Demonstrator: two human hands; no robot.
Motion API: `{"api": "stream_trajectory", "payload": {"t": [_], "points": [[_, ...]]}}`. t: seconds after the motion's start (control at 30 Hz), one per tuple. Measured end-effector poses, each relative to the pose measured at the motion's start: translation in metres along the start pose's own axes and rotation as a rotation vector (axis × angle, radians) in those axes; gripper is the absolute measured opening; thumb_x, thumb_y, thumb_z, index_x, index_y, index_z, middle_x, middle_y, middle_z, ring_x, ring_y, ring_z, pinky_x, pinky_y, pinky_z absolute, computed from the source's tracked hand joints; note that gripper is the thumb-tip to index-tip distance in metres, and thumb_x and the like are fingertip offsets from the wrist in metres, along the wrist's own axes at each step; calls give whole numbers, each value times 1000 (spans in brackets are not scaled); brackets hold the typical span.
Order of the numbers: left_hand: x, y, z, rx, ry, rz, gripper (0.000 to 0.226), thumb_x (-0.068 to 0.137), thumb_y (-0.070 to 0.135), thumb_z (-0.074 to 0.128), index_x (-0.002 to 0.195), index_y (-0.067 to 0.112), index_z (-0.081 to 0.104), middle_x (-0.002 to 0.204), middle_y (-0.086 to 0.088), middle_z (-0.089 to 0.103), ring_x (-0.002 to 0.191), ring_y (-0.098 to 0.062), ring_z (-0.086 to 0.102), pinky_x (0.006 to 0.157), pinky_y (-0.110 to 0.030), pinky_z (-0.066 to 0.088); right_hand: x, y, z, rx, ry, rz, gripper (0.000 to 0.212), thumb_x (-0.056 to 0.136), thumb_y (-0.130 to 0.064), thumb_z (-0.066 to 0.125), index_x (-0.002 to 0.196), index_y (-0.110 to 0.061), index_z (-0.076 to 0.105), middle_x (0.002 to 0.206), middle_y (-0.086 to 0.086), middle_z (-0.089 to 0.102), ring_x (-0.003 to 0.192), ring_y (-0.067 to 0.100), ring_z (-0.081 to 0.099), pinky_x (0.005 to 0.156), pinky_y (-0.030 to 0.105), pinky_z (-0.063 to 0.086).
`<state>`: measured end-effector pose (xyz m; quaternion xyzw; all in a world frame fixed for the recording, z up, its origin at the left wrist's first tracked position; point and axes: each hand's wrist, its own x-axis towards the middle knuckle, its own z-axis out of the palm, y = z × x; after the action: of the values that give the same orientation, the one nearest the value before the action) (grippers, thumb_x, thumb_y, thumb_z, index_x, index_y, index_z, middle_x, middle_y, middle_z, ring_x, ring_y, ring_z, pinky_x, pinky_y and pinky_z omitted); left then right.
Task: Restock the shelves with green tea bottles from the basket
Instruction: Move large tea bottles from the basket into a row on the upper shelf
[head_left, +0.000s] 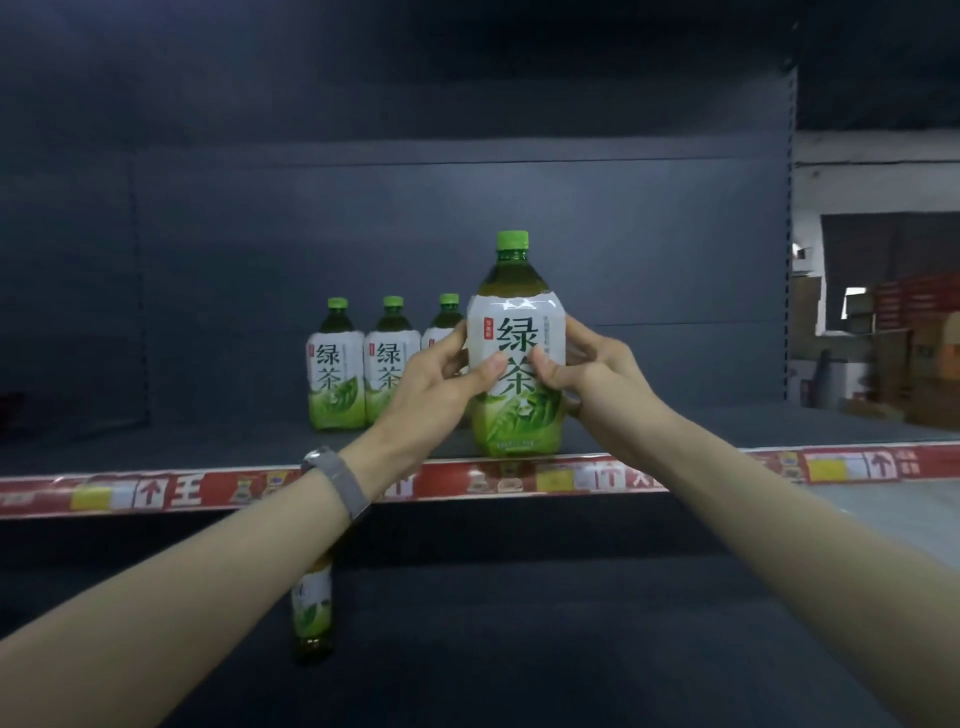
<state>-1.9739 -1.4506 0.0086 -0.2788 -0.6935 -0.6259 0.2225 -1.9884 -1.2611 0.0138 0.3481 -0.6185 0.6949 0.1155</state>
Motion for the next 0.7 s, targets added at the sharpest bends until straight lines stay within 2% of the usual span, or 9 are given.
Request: {"api": "stream_trajectory", "payload": {"t": [0.17,0.3,0.43,0.5,0.6,0.7], "points": [[33,-22,10,-50,21,-92,36,103,13,64,140,15,64,115,0,80,107,-18,77,86,-36,64,24,16,-9,-3,118,90,45,101,-3,65,143,-20,63,113,5,81,93,18,81,69,26,63],[49,-34,15,7,1,-154,34,104,17,63,138,18,64,119,-4,78,104,-18,77,81,-35,65,37,32,-20,-6,165,134,43,101,-5,66,142,-20,65,108,2,82,87,16,81,64,26,62],[58,-45,16,28,-45,-195,35,105,19,61,140,21,62,122,-3,77,107,-18,76,84,-38,65,43,46,-29,-38,180,151,40,102,-6,66,140,-21,66,101,-1,83,83,13,81,62,25,62],[61,-53,16,47,-37,-190,34,105,21,61,139,24,62,123,-1,76,109,-16,75,91,-41,63,47,50,-32,-67,182,139,40,102,-5,66,138,-22,65,98,-2,82,80,11,80,60,23,61],[64,-63,19,65,-39,-173,39,105,25,60,144,26,58,130,-1,73,118,-18,72,98,-42,61,53,55,-35,-98,168,133,41,102,-5,65,139,-22,63,106,0,81,83,8,80,62,20,60],[65,-67,22,34,-17,-192,46,104,28,61,150,28,54,132,-1,72,120,-20,70,96,-43,61,57,62,-36,-122,159,127,41,104,-7,63,143,-22,61,118,3,79,93,9,79,71,21,62]]}}
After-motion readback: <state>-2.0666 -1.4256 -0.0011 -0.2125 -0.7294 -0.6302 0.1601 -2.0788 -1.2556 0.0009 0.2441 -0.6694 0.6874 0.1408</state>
